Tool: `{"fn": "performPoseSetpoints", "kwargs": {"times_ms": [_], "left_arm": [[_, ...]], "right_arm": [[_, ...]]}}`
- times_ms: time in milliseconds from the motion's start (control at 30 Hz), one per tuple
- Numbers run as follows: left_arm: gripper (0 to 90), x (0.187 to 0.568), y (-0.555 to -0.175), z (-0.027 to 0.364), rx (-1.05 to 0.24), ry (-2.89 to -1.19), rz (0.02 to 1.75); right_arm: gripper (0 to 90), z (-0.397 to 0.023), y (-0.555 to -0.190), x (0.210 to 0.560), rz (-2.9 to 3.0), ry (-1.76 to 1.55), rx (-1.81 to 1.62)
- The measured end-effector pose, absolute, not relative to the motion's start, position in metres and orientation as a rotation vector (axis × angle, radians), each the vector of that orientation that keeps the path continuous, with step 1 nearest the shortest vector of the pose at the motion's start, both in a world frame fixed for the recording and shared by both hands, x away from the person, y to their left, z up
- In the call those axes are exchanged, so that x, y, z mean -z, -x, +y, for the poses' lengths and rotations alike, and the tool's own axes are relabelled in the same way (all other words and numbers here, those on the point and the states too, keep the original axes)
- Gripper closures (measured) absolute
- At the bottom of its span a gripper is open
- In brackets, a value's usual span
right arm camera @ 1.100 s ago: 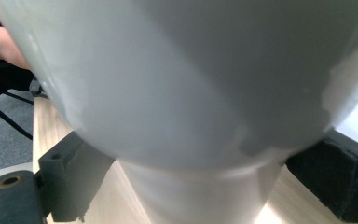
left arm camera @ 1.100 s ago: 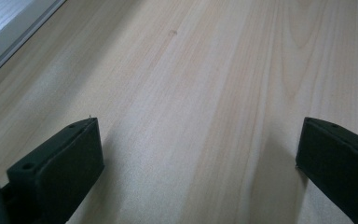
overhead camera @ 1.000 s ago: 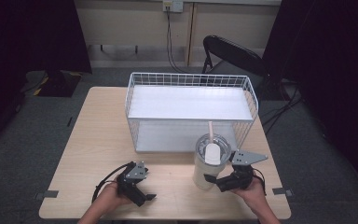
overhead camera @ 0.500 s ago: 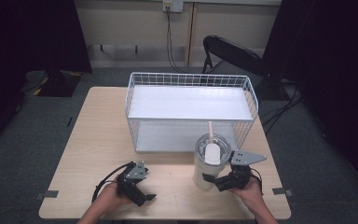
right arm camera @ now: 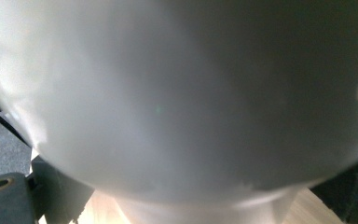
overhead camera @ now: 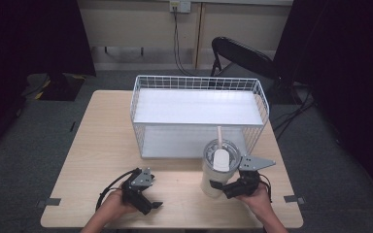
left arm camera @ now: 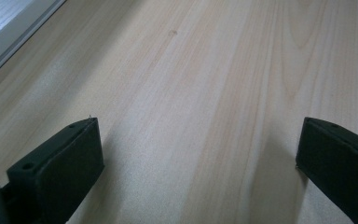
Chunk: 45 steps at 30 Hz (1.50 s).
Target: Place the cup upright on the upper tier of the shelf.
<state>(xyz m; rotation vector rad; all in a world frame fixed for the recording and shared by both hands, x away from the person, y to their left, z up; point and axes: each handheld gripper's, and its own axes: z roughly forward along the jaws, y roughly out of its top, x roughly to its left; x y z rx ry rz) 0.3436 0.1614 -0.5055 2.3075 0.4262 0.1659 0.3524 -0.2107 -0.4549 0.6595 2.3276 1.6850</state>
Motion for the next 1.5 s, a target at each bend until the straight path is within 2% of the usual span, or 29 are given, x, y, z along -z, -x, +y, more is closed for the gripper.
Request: {"fn": "performPoseSetpoints", "kwargs": {"times_ms": [1500], "left_arm": [[0.0, 0.505, -0.344, 0.161, -0.166, -2.308, 0.426]], "right_arm": [[7.9, -0.206, -0.341, 0.459, 2.128, -0.698, -1.782]]}}
